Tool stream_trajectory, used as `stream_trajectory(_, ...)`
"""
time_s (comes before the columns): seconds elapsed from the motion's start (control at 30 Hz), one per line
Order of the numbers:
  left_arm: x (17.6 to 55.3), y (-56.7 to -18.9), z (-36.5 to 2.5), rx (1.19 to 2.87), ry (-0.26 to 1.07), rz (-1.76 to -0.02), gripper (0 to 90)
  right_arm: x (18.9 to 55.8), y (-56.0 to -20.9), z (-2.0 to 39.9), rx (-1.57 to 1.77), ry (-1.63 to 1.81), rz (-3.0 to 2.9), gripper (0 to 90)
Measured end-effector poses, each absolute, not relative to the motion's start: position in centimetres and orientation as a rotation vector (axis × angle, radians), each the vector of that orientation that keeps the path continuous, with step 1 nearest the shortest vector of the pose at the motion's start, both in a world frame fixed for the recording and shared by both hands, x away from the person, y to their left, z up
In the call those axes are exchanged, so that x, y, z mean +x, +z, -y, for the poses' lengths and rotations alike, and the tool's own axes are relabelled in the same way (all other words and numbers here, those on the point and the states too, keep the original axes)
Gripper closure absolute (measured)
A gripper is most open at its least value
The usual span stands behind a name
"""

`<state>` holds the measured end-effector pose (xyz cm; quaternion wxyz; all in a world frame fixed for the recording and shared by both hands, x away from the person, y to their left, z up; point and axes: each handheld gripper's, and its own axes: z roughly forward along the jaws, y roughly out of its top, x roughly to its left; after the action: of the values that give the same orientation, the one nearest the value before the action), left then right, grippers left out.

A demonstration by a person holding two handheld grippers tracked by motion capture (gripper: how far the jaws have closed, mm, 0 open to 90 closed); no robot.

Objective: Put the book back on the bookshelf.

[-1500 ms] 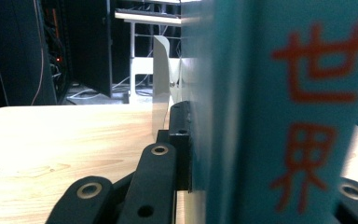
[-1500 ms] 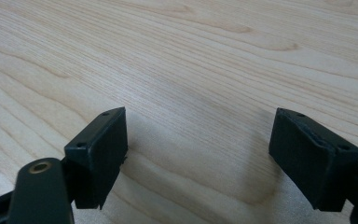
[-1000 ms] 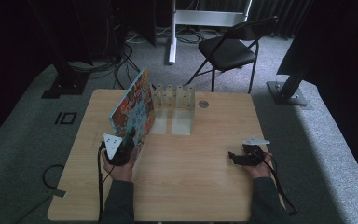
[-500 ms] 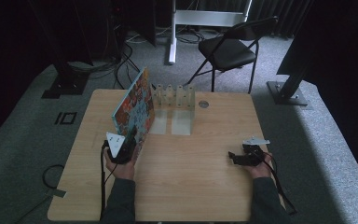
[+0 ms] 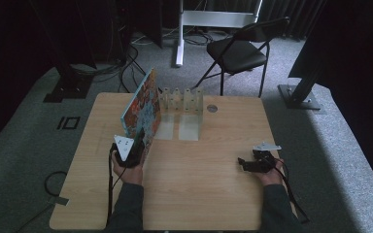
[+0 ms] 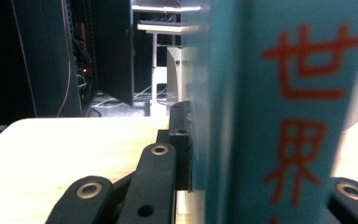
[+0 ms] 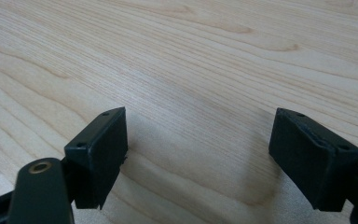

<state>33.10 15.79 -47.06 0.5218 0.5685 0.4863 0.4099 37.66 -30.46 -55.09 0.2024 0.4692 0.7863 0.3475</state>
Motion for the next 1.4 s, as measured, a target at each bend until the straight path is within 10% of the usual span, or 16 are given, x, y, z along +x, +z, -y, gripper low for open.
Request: stream_trajectory(1.4,34.6,-47.9,-13.6,1.336,1.104,-1.181,81.1,37.8,-55.1,30.4,1.311,0.972,-2.196,19.1)
